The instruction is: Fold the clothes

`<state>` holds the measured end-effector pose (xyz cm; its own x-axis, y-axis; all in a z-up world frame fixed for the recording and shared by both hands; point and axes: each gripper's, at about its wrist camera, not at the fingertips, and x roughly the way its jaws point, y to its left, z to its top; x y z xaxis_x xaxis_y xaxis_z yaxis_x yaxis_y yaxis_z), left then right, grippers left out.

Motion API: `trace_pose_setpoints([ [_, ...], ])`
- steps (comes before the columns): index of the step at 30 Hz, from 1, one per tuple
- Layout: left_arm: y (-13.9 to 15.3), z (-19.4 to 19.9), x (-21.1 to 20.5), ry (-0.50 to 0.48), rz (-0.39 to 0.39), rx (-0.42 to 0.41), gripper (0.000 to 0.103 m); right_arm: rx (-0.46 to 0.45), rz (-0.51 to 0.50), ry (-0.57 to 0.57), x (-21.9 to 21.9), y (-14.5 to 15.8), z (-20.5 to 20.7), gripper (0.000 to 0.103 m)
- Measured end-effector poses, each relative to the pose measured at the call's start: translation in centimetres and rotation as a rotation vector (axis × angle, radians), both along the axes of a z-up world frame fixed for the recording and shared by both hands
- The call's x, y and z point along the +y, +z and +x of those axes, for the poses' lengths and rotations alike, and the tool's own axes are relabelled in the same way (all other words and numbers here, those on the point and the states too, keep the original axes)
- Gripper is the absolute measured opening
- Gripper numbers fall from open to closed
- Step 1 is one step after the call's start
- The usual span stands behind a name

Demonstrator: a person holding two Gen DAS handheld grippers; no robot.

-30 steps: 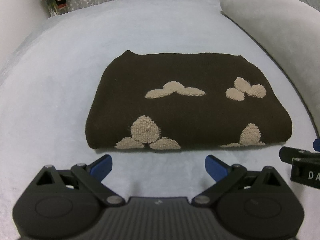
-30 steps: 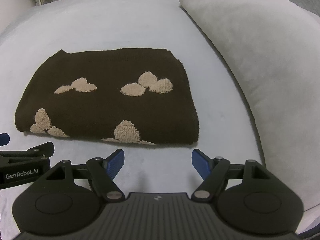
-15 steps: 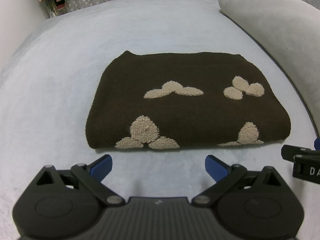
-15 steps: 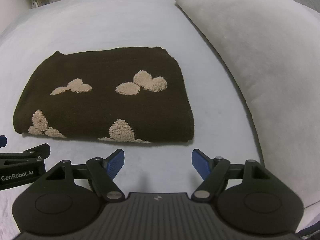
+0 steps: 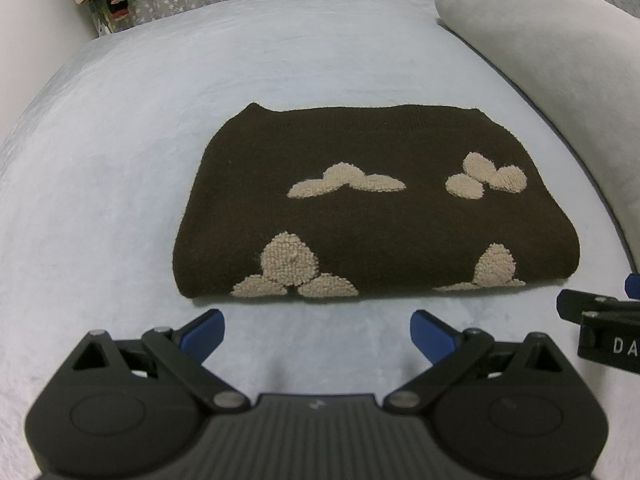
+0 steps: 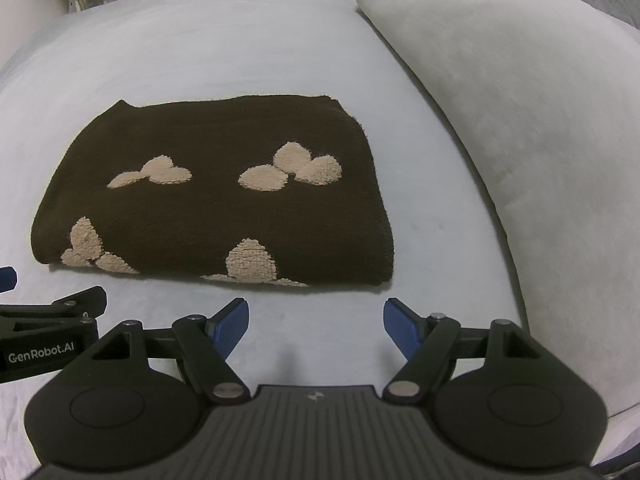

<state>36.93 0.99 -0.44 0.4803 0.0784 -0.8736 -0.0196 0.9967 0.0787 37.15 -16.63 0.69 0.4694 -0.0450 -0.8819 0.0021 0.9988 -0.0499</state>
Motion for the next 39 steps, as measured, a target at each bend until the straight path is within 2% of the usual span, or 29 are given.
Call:
trace_pose_setpoints([
  [39,-0.27,0.01,-0.14,-0.002,-0.014,0.013,0.100,0.028,-0.001,0.003,0.07,-0.54,0.12,0.077],
])
